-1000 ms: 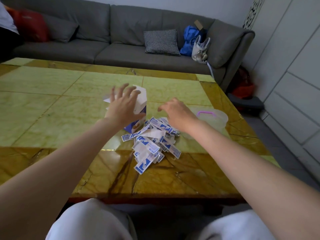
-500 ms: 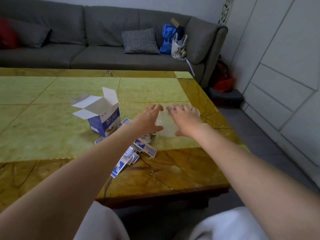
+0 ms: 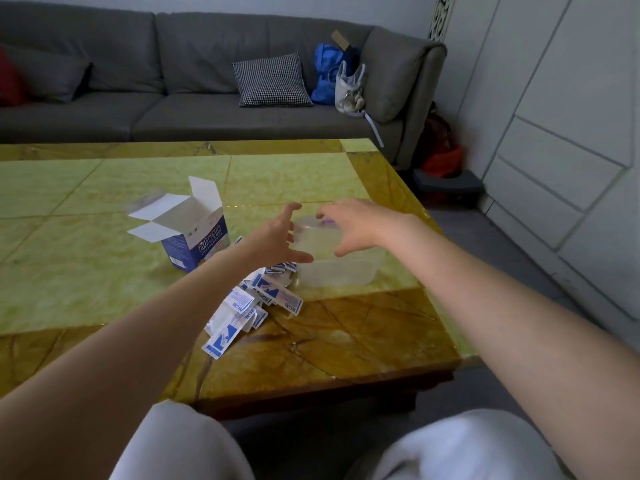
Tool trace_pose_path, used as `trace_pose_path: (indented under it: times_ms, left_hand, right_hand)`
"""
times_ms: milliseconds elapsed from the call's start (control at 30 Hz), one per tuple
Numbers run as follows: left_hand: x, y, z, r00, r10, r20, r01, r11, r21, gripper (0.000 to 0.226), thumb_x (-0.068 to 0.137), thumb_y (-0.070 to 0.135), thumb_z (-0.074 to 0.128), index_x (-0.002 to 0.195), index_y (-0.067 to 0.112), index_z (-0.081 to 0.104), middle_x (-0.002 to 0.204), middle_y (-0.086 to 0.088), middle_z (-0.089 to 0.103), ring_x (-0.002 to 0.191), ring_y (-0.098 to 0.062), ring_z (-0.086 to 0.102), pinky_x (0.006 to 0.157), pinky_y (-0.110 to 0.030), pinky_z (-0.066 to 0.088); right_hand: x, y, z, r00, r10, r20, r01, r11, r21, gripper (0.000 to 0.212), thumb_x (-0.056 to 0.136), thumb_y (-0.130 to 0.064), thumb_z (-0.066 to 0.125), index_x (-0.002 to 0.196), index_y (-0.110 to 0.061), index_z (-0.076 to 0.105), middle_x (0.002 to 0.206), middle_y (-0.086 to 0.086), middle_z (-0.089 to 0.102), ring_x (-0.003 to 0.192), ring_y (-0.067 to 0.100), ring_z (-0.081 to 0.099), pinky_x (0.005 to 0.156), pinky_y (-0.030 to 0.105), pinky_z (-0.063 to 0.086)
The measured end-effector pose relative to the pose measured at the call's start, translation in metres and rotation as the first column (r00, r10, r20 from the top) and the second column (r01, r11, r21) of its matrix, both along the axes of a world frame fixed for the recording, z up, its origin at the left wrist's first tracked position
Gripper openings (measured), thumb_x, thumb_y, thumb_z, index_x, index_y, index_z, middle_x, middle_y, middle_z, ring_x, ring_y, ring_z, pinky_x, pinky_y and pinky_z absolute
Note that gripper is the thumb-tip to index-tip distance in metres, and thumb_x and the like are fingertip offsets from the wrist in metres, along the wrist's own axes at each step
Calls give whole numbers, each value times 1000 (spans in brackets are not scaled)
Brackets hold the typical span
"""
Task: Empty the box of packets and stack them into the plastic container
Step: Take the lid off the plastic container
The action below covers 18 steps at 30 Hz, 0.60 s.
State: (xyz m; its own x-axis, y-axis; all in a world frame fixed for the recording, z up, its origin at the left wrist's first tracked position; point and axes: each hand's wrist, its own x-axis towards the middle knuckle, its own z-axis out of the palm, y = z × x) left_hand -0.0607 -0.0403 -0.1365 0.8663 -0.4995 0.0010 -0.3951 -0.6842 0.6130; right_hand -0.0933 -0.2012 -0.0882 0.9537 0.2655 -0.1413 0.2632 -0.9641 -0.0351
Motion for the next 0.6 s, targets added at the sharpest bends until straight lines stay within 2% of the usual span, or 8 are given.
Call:
trace_pose_path:
  times_ms: [100,200,267,333,400,500,533,600]
  left_hand:
    - [1,1,-4,999,13,-41,-15,999,-44,92,71,17,75,142,10,17,127,-15,53,102,-22,56,93,-36,48]
    - [1,1,-5,996,25,-87,-31,997,-66,90,71,15,75,141,7,18,129,-14,53,109,-28,57,97,-42,47]
    - [2,1,-6,995,34,-98,-41,996,-74,86,70,14,75,137,5,23,128,-14,54,109,-28,57,96,-43,48]
    - [2,1,-6,995,33,-99,-40,997,-70,77,71,14,75,131,4,28,128,-14,54,108,-27,58,96,-41,48]
    - [2,1,-6,993,35,-113,-45,995,-84,71,71,13,75,127,3,31,127,-15,55,108,-27,58,95,-39,48]
    - [2,2,-5,993,37,-110,-46,996,-81,68,71,13,75,124,3,34,127,-14,55,108,-27,59,95,-39,49]
    - [1,1,-5,994,35,-106,-43,996,-73,67,71,14,75,124,4,35,127,-13,55,108,-27,59,95,-40,49]
    - [1,1,-4,995,26,-101,-32,998,-57,68,71,14,75,126,6,36,127,-13,55,108,-26,58,95,-40,49]
  right_hand:
    - [8,-7,7,976,-142,165,107,973,202,46,84,-21,60,127,-12,45,128,6,46,114,26,50,85,33,44]
    - [20,-20,-7,827,-453,334,377,886,268,47,91,-20,52,134,-10,35,136,12,40,122,33,42,96,43,38]
    - [23,-27,-24,756,-629,182,527,750,399,57,93,-15,51,142,-14,23,145,16,28,129,38,36,101,47,37]
    - [21,-32,-40,749,-660,53,541,656,527,58,92,-2,46,142,-13,21,141,18,34,123,37,43,92,42,44]
    - [20,-36,-47,741,-669,61,521,629,577,63,90,7,42,144,-16,19,139,17,40,120,35,47,88,40,46]
    - [26,-39,-51,675,-738,-23,575,506,643,62,93,6,40,145,-16,16,140,16,40,120,35,49,92,42,47]
    - [27,-38,-52,664,-747,-45,596,491,635,52,95,3,38,142,-12,22,137,18,44,117,36,51,91,42,48]
    - [25,-35,-55,681,-731,-43,627,551,551,38,97,-5,36,135,-5,33,132,19,48,114,36,54,90,40,49]
